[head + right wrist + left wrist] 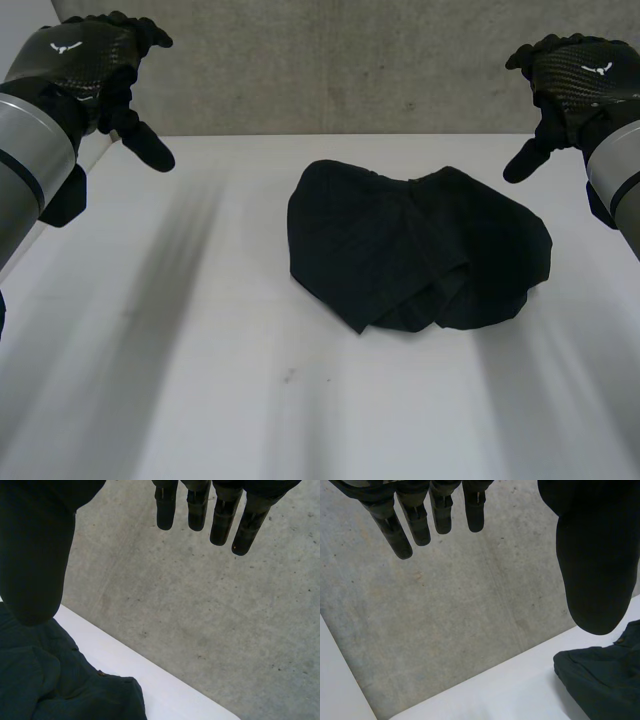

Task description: Fold the shorts.

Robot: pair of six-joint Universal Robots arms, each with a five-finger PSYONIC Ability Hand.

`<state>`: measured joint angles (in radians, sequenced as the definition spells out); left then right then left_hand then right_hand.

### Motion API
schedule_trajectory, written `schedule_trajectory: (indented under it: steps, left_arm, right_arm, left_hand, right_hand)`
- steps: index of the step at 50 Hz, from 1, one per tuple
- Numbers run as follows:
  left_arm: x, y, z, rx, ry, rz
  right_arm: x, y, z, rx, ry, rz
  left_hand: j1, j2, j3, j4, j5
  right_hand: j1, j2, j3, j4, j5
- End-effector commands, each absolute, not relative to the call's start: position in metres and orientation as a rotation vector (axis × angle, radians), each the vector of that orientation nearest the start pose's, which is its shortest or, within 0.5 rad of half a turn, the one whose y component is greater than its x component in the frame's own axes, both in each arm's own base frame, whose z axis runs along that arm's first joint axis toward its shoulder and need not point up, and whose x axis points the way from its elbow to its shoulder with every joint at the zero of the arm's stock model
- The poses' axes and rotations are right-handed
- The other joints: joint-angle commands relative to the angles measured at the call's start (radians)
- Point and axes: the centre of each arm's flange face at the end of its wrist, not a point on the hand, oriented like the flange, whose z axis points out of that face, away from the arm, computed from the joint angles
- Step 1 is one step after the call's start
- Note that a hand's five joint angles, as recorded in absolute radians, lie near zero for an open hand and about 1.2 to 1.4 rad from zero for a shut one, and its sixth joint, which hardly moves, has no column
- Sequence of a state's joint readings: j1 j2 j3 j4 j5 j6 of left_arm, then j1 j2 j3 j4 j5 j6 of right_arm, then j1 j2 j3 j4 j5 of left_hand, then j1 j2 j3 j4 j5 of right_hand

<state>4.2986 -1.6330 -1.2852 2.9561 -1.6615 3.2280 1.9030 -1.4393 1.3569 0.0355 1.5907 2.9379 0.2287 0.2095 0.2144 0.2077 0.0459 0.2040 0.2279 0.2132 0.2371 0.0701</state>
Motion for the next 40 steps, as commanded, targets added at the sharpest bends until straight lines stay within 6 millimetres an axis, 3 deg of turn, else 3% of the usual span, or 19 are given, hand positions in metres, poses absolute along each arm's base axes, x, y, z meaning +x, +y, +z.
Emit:
schedule_trajectory:
  steps: [1, 4, 6, 8, 10, 13, 18, 20, 21, 23, 27, 32, 36, 40]
  left_arm:
    - [-0.259, -0.232, 0.338, 0.592, 2.321, -2.347]
    - [-0.285, -0.229, 0.304, 0.710, 2.411, -2.264]
    - [-0.303, -0.225, 0.279, 0.803, 2.475, -2.180]
    - [-0.311, -0.222, 0.266, 0.855, 2.502, -2.135]
    - [-0.317, -0.217, 0.253, 0.902, 2.530, -2.077]
    - [-0.319, -0.212, 0.247, 0.909, 2.532, -2.063]
    - [-0.318, -0.205, 0.239, 0.905, 2.544, -2.033]
    - [-0.317, -0.204, 0.238, 0.903, 2.543, -2.033]
    - [-0.316, -0.204, 0.239, 0.898, 2.541, -2.036]
    - [-0.311, -0.203, 0.243, 0.878, 2.531, -2.047]
    - [-0.302, -0.205, 0.249, 0.830, 2.515, -2.063]
    - [-0.291, -0.209, 0.261, 0.759, 2.491, -2.101]
    - [-0.279, -0.215, 0.273, 0.675, 2.454, -2.136]
    - [-0.272, -0.216, 0.285, 0.620, 2.418, -2.171]
  right_arm:
    - [0.231, -0.299, 0.287, -0.976, 2.254, -1.998]
    - [0.221, -0.305, 0.265, -1.090, 2.378, -1.841]
    - [0.216, -0.313, 0.256, -1.074, 2.426, -1.795]
    - [0.214, -0.320, 0.244, -1.069, 2.444, -1.765]
    - [0.213, -0.333, 0.215, -1.073, 2.479, -1.699]
    - [0.208, -0.349, 0.179, -1.071, 2.514, -1.642]
    - [0.207, -0.357, 0.140, -1.074, 2.518, -1.585]
    - [0.208, -0.356, 0.132, -1.072, 2.518, -1.559]
    - [0.210, -0.354, 0.129, -1.081, 2.501, -1.541]
    - [0.214, -0.351, 0.128, -1.087, 2.468, -1.521]
    - [0.227, -0.333, 0.128, -1.121, 2.375, -1.454]
    - [0.290, -0.267, 0.177, -1.219, 2.087, -1.508]
    - [0.326, -0.229, 0.195, -1.148, 1.944, -1.473]
    - [0.354, -0.204, 0.207, -1.034, 1.849, -1.411]
  left_hand:
    - [-0.054, -0.035, -0.040, -0.033, -0.046]
    - [-0.054, -0.035, -0.040, -0.033, -0.046]
    - [-0.050, -0.031, -0.036, -0.029, -0.042]
    - [-0.047, -0.028, -0.033, -0.026, -0.039]
    - [-0.039, -0.020, -0.024, -0.018, -0.031]
    - [-0.033, -0.014, -0.019, -0.012, -0.025]
    - [-0.036, -0.017, -0.021, -0.015, -0.028]
    - [-0.036, -0.017, -0.021, -0.015, -0.028]
    - [-0.036, -0.017, -0.021, -0.015, -0.028]
    - [-0.039, -0.019, -0.024, -0.018, -0.030]
    - [-0.039, -0.019, -0.024, -0.018, -0.030]
    - [-0.042, -0.022, -0.027, -0.021, -0.033]
    - [-0.042, -0.022, -0.027, -0.021, -0.033]
    - [-0.042, -0.022, -0.027, -0.021, -0.033]
  right_hand:
    - [-0.029, -0.053, -0.039, -0.063, -0.070]
    - [-0.029, -0.053, -0.039, -0.063, -0.070]
    - [-0.029, -0.053, -0.039, -0.063, -0.070]
    - [-0.029, -0.053, -0.039, -0.063, -0.070]
    - [-0.029, -0.053, -0.039, -0.063, -0.070]
    - [-0.029, -0.053, -0.039, -0.063, -0.070]
    - [-0.029, -0.053, -0.039, -0.063, -0.070]
    - [0.252, 0.228, 0.243, 0.219, 0.211]
    - [0.684, 0.660, 0.675, 0.651, 0.643]
    - [1.190, 1.166, 1.181, 1.157, 1.149]
    - [1.192, 1.168, 1.183, 1.159, 1.152]
    - [1.192, 1.168, 1.183, 1.159, 1.152]
    - [1.192, 1.168, 1.183, 1.159, 1.152]
    - [1.192, 1.168, 1.183, 1.159, 1.152]
